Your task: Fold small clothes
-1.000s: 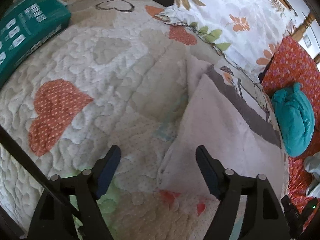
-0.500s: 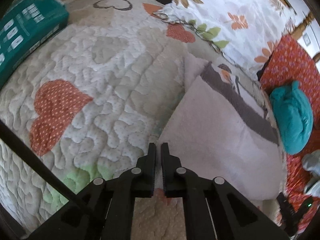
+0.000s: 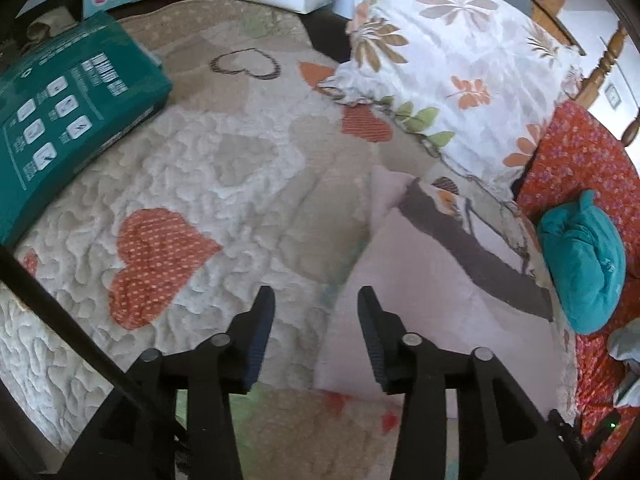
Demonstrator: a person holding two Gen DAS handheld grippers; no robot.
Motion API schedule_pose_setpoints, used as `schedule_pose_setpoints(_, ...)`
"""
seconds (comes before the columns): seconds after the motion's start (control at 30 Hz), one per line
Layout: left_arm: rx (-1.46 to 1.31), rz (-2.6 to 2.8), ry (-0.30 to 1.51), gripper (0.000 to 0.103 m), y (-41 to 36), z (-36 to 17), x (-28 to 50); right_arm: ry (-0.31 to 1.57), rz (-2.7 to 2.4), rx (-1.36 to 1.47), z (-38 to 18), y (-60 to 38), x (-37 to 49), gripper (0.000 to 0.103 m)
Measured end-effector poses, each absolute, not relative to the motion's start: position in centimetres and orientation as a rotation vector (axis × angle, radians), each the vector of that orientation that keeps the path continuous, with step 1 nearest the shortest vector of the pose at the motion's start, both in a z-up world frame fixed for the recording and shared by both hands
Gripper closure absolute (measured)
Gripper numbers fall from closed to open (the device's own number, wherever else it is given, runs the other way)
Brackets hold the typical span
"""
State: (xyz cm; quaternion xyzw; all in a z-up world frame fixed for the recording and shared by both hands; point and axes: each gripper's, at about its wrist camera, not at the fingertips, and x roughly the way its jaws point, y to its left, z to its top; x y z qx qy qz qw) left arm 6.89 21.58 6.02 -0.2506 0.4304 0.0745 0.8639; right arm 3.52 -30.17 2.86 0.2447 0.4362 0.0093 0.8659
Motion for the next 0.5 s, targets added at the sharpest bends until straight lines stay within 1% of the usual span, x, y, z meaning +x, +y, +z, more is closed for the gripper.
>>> schedule_pose_setpoints(0.1,-0.524,0.128,0.900,0.058,20.8,6.4,7.3,0.923,0.049,0.554,2.3,-29.9,3.6,0.044)
schedule_pose_setpoints(0.17,-0.533,0.111,0.902,0.057,20.4,6.6,7.8,0.924,0.063,0.594,2.2,-29.8,3.9,0.041)
schedule_pose_setpoints(0.3,-0.565,0.078,0.906,0.055,20.1,6.9,8.5,0.921,0.078,0.688,1.5,-29.8,5.8,0.037)
schedule_pose_setpoints(0.43,-0.582,0.067,0.901,0.054,20.5,7.3,8.7,0.888,0.025,0.727,1.4,-29.4,8.2,0.036)
schedule_pose_setpoints(0.47,-0.592,0.070,0.899,0.054,20.8,7.4,8.7,0.890,0.003,0.712,1.6,-29.1,8.9,0.040)
schedule_pose_setpoints(0.5,-0.604,0.071,0.898,0.054,21.2,7.4,8.6,0.902,-0.014,0.688,1.8,-28.5,9.7,0.051)
